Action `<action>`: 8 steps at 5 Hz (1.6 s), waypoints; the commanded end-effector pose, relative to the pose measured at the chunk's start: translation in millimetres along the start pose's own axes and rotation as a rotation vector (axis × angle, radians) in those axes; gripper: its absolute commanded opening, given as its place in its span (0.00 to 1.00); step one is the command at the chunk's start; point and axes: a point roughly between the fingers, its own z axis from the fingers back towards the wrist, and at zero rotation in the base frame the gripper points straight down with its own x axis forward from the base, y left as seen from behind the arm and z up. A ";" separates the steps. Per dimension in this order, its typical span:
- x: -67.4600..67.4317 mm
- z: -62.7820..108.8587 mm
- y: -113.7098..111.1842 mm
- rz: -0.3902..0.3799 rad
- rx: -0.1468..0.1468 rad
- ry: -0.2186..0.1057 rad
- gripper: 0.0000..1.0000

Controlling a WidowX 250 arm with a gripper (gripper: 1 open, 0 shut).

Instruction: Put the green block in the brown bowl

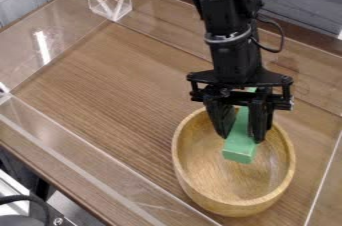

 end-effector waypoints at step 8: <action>14.8 8.3 -0.6 -0.050 -0.037 -0.025 0.00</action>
